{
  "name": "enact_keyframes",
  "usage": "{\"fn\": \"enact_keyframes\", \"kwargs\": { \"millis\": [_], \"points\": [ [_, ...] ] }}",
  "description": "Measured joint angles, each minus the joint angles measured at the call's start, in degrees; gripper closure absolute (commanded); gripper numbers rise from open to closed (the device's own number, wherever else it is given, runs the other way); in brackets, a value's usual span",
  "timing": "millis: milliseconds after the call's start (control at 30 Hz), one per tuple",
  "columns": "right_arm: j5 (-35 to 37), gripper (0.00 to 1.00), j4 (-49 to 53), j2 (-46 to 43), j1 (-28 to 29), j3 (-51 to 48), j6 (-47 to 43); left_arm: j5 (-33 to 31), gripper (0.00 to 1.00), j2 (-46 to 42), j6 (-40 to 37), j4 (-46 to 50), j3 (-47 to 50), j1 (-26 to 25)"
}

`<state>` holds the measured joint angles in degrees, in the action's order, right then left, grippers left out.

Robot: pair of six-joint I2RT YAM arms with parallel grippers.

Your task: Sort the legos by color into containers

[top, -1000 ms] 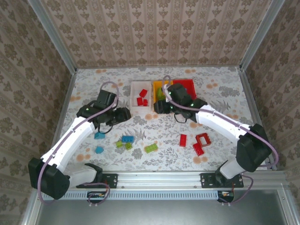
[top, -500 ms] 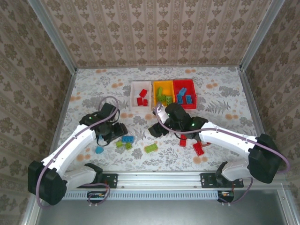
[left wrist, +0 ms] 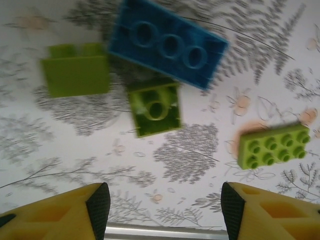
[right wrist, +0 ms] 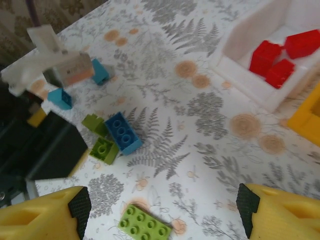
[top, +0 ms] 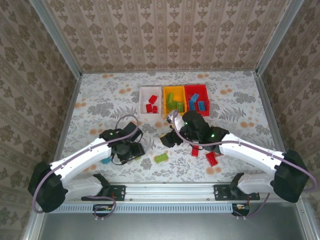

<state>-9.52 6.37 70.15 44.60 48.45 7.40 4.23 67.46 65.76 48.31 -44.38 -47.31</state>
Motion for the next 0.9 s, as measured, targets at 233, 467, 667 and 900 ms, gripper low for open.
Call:
{"fn": "enact_keyframes", "kwargs": {
  "millis": [233, 467, 667, 900],
  "points": [
    [8.92, 0.21, 2.58, -10.49, -11.56, -1.36, 7.04, 0.07, 0.36, 20.90, -11.41, -6.82, -18.53, -8.98],
    [23.10, 0.20, 11.93, -18.16, -17.88, 6.43, 9.42, 0.55, 0.33, 42.71, -22.99, -8.09, -42.60, -16.65],
    [31.98, 0.20, 17.77, -20.22, -19.21, 14.49, 9.79, 0.46, 0.30, 56.06, -27.54, -2.16, -58.75, -19.47],
    [33.11, 0.20, 19.80, -20.94, -19.21, 17.14, 10.56, -0.50, 0.29, 66.90, -28.94, 8.55, -71.69, -19.41]
  ]
}}
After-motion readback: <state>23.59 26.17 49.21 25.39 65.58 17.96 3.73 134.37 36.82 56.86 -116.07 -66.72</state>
